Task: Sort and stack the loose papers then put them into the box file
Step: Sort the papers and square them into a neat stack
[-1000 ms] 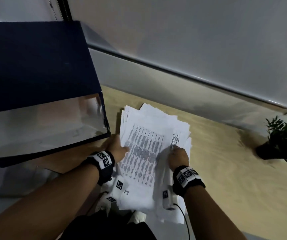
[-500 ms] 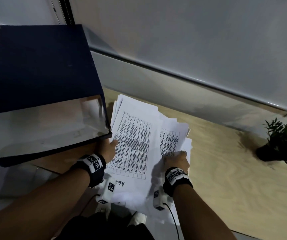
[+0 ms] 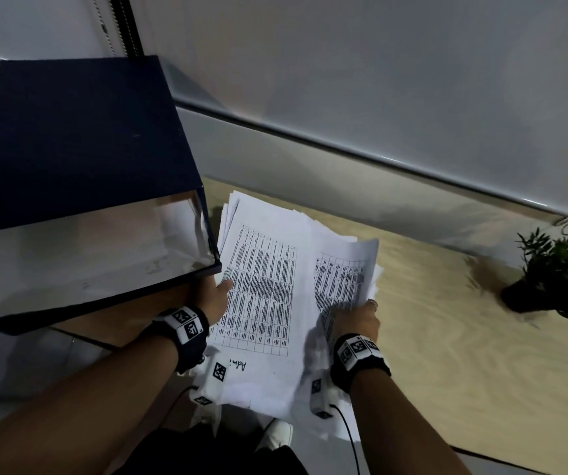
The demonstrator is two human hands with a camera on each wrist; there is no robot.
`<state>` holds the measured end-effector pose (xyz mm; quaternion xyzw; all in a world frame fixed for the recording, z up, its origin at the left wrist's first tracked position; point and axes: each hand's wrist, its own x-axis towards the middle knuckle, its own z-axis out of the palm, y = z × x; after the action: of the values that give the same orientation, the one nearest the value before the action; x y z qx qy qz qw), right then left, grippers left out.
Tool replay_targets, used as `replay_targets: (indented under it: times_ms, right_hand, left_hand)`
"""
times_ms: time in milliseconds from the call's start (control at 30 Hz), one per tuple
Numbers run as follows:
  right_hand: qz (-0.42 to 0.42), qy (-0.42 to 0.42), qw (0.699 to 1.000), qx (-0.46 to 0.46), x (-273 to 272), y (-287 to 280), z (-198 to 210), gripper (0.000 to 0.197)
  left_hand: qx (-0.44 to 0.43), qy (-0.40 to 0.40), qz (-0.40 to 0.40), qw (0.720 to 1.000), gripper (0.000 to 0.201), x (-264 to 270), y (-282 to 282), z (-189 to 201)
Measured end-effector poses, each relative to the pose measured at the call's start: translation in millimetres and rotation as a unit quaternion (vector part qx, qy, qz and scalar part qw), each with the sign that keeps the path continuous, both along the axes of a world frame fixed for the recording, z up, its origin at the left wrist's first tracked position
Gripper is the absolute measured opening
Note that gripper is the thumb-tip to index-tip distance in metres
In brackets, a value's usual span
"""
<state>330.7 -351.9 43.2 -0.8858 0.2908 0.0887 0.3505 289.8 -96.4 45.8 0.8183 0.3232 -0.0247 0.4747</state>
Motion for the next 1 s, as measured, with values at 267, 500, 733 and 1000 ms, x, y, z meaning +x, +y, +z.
replay_targets:
  times_ms: [267, 500, 733, 1000]
  right_hand:
    - [-0.006, 0.062, 0.997, -0.043, 8, 17, -13, 0.075]
    - [-0.026, 0.058, 0.995, 0.083, 14, -1, -15, 0.041]
    - [0.024, -0.146, 0.985, -0.089, 34, -57, 71, 0.030]
    - [0.044, -0.288, 0.953, -0.086, 62, -96, 192, 0.038]
  left_hand:
    - [-0.004, 0.012, -0.006, 1.000, 0.059, -1, 0, 2]
    - [0.016, 0.015, -0.009, 1.000, 0.054, -3, -3, 14]
    - [0.018, 0.030, -0.028, 0.999, 0.058, -1, -1, 8]
    - [-0.033, 0.091, -0.035, 0.995, 0.054, 18, -8, -10]
